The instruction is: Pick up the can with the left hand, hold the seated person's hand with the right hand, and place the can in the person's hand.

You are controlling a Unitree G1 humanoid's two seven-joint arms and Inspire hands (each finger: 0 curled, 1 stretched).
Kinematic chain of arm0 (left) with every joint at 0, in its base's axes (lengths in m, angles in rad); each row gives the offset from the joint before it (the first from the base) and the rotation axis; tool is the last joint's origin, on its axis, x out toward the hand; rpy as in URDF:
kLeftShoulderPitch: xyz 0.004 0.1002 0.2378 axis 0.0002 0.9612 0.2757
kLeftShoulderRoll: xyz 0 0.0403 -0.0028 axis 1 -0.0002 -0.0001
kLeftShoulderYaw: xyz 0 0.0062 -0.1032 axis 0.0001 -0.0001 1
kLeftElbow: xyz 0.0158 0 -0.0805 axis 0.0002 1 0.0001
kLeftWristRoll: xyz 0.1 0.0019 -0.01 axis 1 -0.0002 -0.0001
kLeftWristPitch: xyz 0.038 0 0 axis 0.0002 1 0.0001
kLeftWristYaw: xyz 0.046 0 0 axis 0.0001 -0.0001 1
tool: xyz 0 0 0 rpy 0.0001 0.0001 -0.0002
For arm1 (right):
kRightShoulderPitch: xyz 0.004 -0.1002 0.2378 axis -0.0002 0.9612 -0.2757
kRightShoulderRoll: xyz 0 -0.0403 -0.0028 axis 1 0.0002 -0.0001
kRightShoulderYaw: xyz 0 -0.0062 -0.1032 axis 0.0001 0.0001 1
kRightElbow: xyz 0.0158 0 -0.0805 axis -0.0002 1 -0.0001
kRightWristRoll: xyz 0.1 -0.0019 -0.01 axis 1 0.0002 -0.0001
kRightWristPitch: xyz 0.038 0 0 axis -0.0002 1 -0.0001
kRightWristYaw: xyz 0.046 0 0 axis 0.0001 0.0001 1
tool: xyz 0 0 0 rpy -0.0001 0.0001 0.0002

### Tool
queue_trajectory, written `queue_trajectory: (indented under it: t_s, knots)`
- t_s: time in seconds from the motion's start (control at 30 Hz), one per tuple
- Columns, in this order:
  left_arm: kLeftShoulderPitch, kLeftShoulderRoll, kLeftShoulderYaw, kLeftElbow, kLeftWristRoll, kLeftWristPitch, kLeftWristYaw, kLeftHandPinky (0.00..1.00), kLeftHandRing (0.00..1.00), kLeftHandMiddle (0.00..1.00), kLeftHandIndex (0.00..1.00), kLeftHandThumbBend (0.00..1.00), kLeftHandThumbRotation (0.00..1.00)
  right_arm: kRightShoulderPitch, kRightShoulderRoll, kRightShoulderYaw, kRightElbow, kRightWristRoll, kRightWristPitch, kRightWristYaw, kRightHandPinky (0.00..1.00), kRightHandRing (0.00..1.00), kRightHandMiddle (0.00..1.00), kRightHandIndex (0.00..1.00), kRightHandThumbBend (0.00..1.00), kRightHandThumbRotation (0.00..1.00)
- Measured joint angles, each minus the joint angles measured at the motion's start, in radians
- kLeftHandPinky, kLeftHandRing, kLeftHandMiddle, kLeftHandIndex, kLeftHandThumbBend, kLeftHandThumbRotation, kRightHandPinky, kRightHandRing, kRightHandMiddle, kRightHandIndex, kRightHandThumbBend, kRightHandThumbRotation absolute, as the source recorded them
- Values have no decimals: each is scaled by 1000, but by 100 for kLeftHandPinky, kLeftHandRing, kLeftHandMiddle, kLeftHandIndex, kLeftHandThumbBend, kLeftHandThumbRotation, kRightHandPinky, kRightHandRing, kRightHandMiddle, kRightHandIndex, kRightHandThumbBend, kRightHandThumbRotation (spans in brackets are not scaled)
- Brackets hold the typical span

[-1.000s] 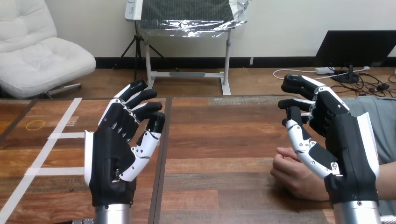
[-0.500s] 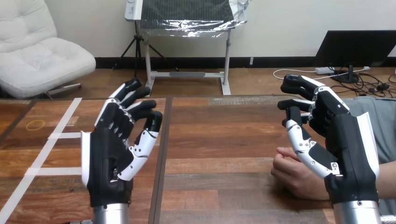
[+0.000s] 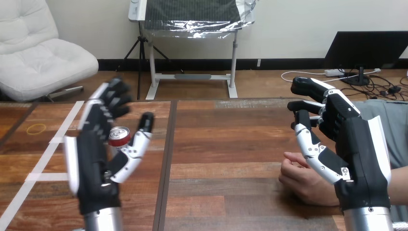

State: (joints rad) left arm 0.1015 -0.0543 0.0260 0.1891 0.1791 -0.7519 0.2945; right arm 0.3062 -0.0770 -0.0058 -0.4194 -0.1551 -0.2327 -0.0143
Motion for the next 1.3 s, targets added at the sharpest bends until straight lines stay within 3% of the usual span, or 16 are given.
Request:
queue_trajectory:
  t_s: [0.27, 0.57, 0.97, 1.3]
  knots:
    - [-5, -1, 41, -16, 76, 10, 105, 78, 82, 83, 82, 66, 26, 0, 0, 0, 0, 1, 0, 3, 54, 70, 78, 76, 20, 0]
    - [-16, 5, 73, -26, 79, 18, 143, 81, 86, 88, 86, 68, 29, 0, -1, -1, 0, 1, 0, 9, 54, 69, 78, 76, 20, 0]
    - [-41, 25, 78, -24, 55, 46, 112, 83, 88, 90, 88, 69, 28, 0, -4, -7, 0, 7, 0, 16, 53, 68, 77, 75, 19, 0]
    - [-75, 55, 80, -9, 2, 128, 39, 87, 90, 91, 90, 78, 36, 0, -6, -10, 0, 17, 0, 20, 53, 69, 78, 76, 21, 0]
